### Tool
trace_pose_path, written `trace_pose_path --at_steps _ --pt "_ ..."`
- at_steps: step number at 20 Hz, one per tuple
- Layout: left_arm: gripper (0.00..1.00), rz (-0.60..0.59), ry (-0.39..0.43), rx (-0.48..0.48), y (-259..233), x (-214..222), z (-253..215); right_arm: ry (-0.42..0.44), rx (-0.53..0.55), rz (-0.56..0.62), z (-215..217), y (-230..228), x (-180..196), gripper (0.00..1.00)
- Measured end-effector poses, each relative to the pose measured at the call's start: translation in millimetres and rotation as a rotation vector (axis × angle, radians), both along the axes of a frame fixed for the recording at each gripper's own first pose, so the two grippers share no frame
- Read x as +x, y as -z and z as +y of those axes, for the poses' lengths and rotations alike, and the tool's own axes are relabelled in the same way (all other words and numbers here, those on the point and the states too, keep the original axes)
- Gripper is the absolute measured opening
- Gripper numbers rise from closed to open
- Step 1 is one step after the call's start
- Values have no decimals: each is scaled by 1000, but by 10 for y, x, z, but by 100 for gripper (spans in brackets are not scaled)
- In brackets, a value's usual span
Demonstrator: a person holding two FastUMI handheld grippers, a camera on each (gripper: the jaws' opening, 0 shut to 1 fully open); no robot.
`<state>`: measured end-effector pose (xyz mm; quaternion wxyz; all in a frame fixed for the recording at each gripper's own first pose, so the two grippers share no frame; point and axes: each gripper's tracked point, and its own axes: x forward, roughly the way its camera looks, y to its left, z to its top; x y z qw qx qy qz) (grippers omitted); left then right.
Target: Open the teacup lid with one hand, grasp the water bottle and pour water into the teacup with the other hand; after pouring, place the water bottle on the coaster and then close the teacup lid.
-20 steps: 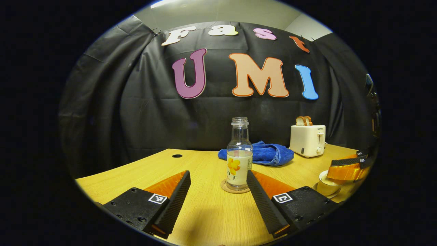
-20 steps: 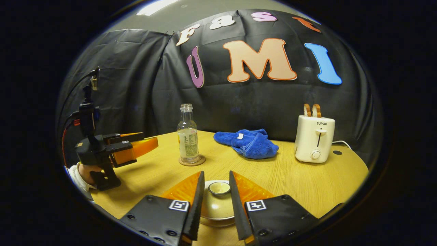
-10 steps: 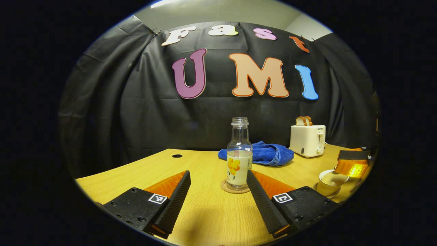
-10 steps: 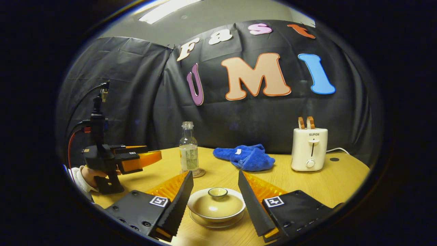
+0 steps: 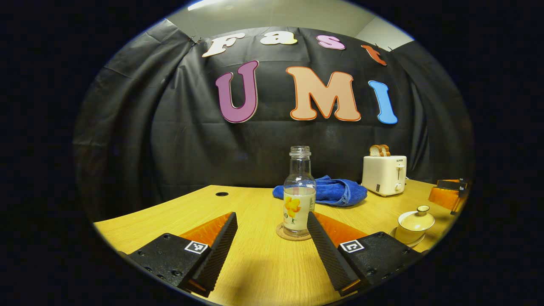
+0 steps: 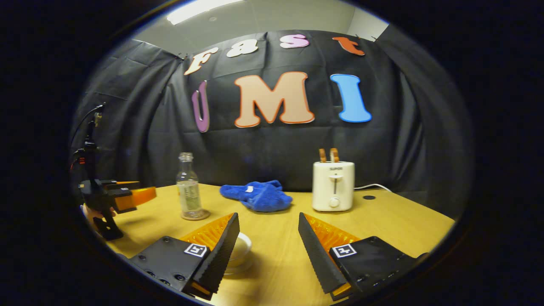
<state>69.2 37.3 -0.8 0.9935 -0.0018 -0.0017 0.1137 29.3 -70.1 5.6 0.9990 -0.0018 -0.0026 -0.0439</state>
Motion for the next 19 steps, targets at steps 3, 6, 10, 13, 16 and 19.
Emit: trace_pose_path --at_steps 3,6,10,13,16,19 --pt "96 1 -30 1 -6 -14 48 140 -5 -6 -332 -13 -101 90" --pt "96 2 -66 1 -2 -45 113 277 -11 -12 -617 -32 -208 90" --pt "96 3 -110 1 -1 -92 180 441 -18 -20 -915 -52 -363 90" --pt "96 4 -125 1 3 -111 202 486 -20 -21 -971 -50 -432 90" --pt "96 5 -124 1 7 -103 188 487 -21 -21 -964 -58 -438 90" --pt "96 4 -124 0 1 -110 190 486 -21 -21 -972 -54 -436 90"
